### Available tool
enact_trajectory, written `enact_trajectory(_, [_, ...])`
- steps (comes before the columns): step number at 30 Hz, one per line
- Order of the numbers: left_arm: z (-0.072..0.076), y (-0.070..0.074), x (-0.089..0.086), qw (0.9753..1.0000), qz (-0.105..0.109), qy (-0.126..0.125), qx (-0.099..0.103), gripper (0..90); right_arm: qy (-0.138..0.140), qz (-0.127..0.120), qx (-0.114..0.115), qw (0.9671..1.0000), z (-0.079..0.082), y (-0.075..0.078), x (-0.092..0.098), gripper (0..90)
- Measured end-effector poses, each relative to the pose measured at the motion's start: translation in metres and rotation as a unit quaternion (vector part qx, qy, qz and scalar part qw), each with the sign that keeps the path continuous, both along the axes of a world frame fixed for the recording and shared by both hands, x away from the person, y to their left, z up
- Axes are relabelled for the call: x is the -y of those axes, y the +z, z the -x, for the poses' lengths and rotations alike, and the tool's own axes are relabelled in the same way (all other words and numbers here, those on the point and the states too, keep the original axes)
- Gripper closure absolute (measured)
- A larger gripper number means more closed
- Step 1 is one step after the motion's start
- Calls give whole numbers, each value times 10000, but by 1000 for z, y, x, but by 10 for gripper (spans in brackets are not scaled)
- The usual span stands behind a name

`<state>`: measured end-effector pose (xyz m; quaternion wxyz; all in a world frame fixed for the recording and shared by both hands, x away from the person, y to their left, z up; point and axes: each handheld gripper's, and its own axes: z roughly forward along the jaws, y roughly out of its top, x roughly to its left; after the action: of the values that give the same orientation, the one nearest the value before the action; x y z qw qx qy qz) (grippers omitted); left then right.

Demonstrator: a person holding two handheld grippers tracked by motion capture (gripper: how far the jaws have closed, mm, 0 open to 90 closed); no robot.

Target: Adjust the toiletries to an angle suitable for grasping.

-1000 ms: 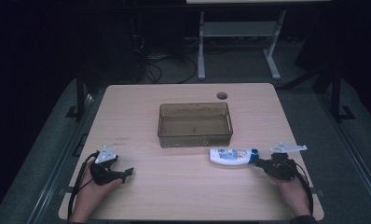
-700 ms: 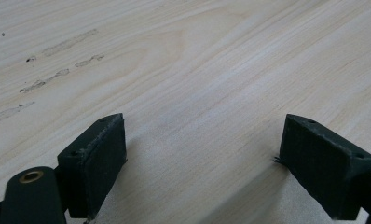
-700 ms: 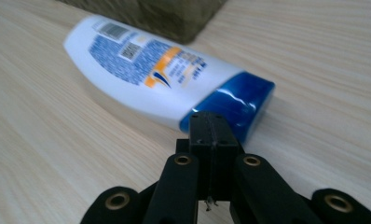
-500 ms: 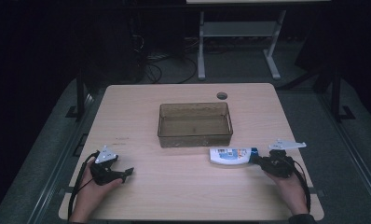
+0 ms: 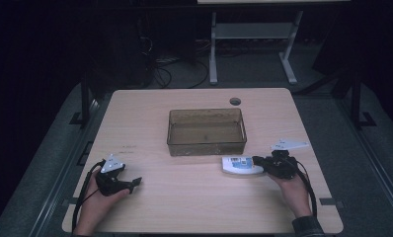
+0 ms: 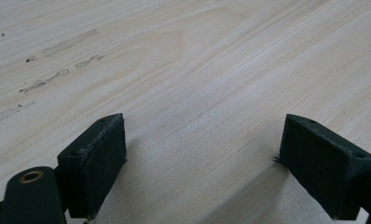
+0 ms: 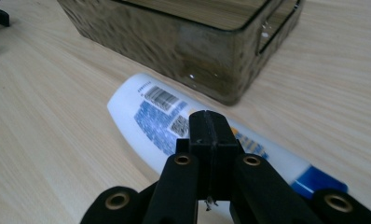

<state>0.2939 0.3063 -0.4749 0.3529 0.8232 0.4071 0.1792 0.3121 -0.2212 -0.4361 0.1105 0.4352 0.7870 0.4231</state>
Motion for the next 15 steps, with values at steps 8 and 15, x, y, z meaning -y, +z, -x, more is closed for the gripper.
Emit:
enact_trajectory(8, [0, 0, 0, 10000, 9, 5, 0, 133, 102, -15, 40, 9999, -13, 1, -19, 900])
enact_trajectory(15, [0, 0, 0, 10000, 8, 4, 1, 133, 178, 60, 48, 9998, -24, -2, -38, 900])
